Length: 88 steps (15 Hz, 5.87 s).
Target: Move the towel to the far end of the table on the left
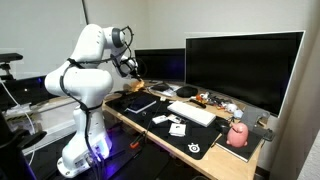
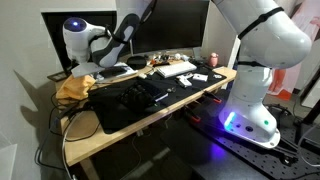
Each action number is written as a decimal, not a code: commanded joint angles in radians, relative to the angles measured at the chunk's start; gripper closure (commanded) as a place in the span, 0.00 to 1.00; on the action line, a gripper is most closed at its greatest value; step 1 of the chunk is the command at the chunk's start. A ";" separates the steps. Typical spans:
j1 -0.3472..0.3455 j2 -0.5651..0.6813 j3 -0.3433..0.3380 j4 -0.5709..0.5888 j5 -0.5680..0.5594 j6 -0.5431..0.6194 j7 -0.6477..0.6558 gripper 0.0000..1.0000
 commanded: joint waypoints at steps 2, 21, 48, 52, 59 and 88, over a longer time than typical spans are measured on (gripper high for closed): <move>0.018 0.051 -0.014 0.066 0.005 -0.031 0.033 1.00; 0.005 0.158 -0.004 0.196 0.022 -0.040 0.030 1.00; -0.035 -0.127 0.108 -0.239 0.026 0.031 -0.040 0.70; -0.044 -0.112 0.114 -0.245 -0.003 0.039 -0.034 0.99; -0.022 -0.077 0.079 -0.213 -0.072 0.067 0.001 1.00; 0.003 0.034 0.022 -0.046 -0.137 0.073 0.047 1.00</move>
